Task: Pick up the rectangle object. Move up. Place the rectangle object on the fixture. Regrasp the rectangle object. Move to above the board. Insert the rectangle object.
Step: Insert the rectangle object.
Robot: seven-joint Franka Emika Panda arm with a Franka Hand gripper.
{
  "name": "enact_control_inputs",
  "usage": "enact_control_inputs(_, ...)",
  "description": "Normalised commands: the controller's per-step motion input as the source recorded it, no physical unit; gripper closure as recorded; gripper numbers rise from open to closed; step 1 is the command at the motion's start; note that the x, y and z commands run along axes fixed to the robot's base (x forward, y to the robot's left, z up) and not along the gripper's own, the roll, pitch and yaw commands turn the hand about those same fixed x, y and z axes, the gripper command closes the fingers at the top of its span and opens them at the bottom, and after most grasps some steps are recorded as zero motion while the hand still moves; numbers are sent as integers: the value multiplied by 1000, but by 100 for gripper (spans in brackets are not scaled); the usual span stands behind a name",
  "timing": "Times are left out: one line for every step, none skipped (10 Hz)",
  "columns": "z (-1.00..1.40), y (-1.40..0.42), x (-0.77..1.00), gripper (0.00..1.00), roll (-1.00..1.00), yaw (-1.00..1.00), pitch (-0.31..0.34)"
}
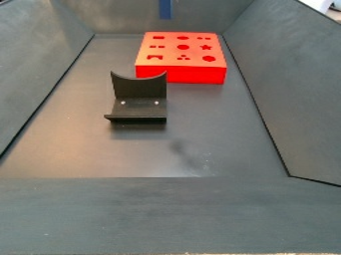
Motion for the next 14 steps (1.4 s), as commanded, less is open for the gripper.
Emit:
enact_control_inputs(-291,-417,0,100,227,0,-27)
enact_control_inputs(-311,-489,23,100,236,0,-26)
enact_control_inputs(-266,-317,214,100,153,43,-6)
enact_control_inputs(-266,-194,260,100,99,17,0)
enact_control_inputs(-286,-151,271,100,80,14,0)
enact_control_inputs(-280,-123,209,100,64,9,0)
enact_control_inputs(-289,-163,209,100,79,26,0)
enact_control_inputs(-191,-166,214,100,74,9,0)
enact_control_inputs(-146,-146,189,100,63,0,11)
enact_control_inputs(-137,-149,129,100,56,6,0)
enact_control_inputs(-129,-86,160,100,70,69,21)
enact_control_inputs(-171,-11,171,100,76,160,39)
enact_control_inputs(-211,0,111,100,44,249,26)
enact_control_inputs(-229,0,0,100,0,260,0)
